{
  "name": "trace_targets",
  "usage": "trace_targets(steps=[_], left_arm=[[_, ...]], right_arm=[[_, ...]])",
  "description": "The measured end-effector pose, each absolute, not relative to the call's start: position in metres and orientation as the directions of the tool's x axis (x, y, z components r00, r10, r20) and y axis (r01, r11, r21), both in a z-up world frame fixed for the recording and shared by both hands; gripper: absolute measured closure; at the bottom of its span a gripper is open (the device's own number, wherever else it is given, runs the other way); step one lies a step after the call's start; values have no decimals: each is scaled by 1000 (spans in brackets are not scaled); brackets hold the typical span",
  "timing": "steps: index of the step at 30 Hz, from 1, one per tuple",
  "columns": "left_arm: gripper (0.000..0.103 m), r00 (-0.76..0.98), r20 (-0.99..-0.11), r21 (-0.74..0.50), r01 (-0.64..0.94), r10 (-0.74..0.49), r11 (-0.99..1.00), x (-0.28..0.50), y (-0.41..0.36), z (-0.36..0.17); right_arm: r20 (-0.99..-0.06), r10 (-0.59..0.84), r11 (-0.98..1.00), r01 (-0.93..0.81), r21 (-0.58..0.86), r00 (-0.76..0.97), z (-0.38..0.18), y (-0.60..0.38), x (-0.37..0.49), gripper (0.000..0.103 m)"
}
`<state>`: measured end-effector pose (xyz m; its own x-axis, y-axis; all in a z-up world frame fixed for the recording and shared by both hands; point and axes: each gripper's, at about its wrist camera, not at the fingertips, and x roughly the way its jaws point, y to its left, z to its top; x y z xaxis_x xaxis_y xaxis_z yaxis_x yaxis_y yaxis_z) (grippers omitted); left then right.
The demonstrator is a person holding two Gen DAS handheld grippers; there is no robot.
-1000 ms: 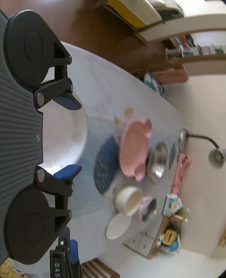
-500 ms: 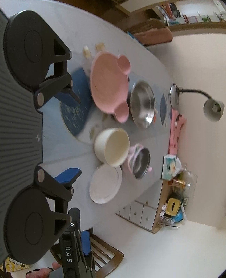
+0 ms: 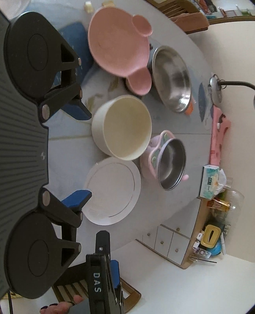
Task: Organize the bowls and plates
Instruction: 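Move both grippers to the small flat white plate, then close both grippers on the small white plate rim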
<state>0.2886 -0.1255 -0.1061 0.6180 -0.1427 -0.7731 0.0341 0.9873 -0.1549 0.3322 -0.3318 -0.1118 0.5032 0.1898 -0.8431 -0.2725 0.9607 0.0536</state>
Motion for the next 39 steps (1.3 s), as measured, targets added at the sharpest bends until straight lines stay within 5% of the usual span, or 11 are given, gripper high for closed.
trace_targets(steps=[16,29,39], left_arm=[[26,533,-832,-222,-63,-155,973,353,-151,-155],[57,497,-844,-293,-110,-203,950,365,-151,-172],[67,484,-848,-320,-144,-215,936,366,-148,-177]], right_arm=[[-893,209,934,-352,61,399,-164,-345,420,21],[-905,265,910,-397,120,334,-179,-347,447,56],[-900,321,895,-406,186,294,-182,-350,457,77]])
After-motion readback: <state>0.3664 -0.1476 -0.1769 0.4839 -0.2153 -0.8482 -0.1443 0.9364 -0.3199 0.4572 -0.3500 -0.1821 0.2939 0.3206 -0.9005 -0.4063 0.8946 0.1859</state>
